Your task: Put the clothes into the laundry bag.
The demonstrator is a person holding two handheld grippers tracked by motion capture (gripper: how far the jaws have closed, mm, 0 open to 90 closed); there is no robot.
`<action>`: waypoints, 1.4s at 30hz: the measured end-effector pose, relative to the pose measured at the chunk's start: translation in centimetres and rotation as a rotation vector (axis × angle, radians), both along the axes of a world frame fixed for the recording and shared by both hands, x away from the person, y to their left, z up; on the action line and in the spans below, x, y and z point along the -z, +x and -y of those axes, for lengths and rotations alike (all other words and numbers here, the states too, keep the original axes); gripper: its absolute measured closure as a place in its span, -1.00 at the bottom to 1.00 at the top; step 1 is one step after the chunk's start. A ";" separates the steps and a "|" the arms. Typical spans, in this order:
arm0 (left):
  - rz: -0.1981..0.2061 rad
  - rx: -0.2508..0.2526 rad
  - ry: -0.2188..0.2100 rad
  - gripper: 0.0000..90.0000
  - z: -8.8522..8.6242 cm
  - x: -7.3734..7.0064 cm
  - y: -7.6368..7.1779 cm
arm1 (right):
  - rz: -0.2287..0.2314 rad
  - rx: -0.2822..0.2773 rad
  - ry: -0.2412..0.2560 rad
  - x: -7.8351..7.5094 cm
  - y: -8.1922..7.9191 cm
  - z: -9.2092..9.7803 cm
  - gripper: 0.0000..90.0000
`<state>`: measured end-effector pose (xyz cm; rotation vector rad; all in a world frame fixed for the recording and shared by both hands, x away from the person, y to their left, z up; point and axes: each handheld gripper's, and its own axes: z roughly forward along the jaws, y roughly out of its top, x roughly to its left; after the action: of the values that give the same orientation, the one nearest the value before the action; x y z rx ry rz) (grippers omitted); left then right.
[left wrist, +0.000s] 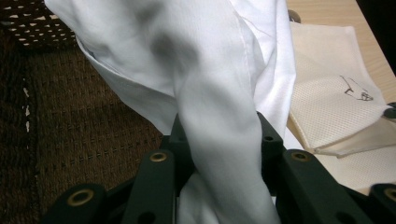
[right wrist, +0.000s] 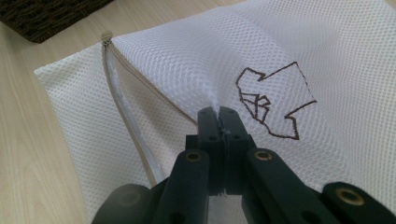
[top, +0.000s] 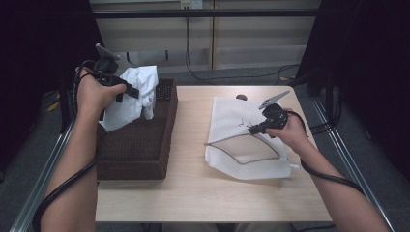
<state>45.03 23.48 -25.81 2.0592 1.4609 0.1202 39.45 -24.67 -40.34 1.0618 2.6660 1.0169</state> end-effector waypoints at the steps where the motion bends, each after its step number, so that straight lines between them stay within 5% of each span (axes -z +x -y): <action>1: 0.000 0.003 -0.002 0.52 0.1 -0.1 -0.1 | -0.001 0.000 0.001 0.0 0.0 -0.1 1.00; 14: -0.008 0.076 -0.051 0.51 1.3 -1.8 -0.9 | -0.006 -0.001 0.000 0.5 0.2 -0.3 1.00; 42: 0.012 0.187 -0.057 0.51 4.4 -4.3 -2.1 | -0.015 0.009 -0.009 0.6 0.2 -0.4 1.00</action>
<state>42.97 19.04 -21.47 2.1319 1.2435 0.0150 39.70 -24.27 -40.94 1.0831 2.6727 0.9988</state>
